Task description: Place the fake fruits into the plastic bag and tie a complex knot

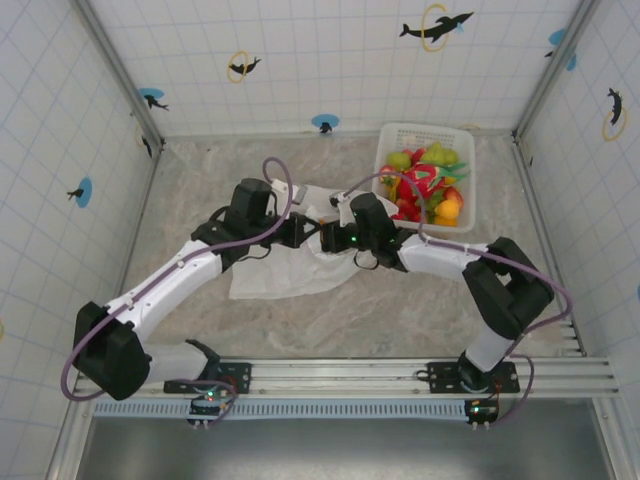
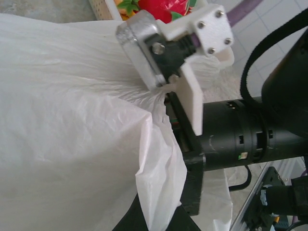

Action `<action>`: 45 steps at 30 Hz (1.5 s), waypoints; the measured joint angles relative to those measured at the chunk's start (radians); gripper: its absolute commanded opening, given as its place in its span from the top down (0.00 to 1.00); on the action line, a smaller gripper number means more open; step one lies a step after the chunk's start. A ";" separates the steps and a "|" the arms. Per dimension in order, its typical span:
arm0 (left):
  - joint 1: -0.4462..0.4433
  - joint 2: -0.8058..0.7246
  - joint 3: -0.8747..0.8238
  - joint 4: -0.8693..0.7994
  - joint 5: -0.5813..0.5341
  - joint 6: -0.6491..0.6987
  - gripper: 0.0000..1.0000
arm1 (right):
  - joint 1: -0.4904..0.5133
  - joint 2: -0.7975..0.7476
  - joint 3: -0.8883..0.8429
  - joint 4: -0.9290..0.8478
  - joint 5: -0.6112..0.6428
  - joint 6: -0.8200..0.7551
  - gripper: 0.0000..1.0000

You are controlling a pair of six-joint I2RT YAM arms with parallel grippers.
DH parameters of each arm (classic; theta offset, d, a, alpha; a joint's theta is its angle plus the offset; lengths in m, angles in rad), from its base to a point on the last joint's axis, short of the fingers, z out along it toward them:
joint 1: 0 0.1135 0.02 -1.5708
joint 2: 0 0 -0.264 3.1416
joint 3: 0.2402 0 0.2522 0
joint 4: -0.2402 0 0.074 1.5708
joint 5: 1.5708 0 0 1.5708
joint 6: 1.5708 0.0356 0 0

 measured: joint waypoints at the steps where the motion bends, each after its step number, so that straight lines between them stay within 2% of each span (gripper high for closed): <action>1: 0.002 0.000 -0.002 0.001 0.000 -0.005 1.00 | 0.003 0.014 0.010 0.008 0.008 0.006 0.40; 12: 0.047 0.000 -0.030 0.012 -0.004 -0.047 1.00 | 0.017 0.143 0.077 0.075 0.011 0.068 0.28; 27: 0.188 -0.045 -0.139 0.043 0.015 -0.064 1.00 | 0.030 0.163 0.101 0.085 -0.032 0.104 0.23; 30: 0.206 -0.062 -0.148 0.029 0.015 -0.063 1.00 | 0.026 0.124 0.101 0.016 -0.016 0.087 0.20; 37: 0.226 -0.101 -0.151 0.016 0.014 -0.048 1.00 | -0.026 -0.114 0.098 -0.135 0.009 0.031 0.09; 45: 0.232 -0.105 -0.151 0.002 0.015 -0.040 1.00 | -0.208 -0.345 -0.082 -0.164 -0.105 -0.062 0.02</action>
